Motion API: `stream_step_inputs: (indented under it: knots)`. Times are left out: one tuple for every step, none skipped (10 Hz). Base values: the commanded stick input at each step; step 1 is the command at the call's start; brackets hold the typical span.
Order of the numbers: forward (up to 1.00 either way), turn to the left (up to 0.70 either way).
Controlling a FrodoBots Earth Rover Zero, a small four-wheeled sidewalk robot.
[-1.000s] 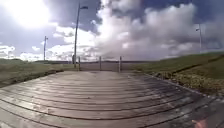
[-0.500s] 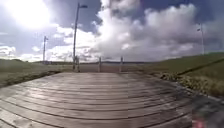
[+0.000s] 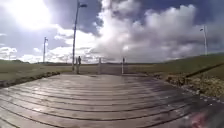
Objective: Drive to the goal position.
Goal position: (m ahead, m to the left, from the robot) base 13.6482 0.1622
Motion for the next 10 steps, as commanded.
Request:
stream_step_inputs:
  knots:
    - [0.85, 0.0]
    - [0.85, 0.0]
    - [0.85, 0.0]
    - [0.85, 0.0]
    - [0.85, 0.0]
    - [0.85, 0.0]
    - [0.85, 0.0]
    - [0.85, 0.0]
    - [0.85, 0.0]
    - [0.85, 0.0]
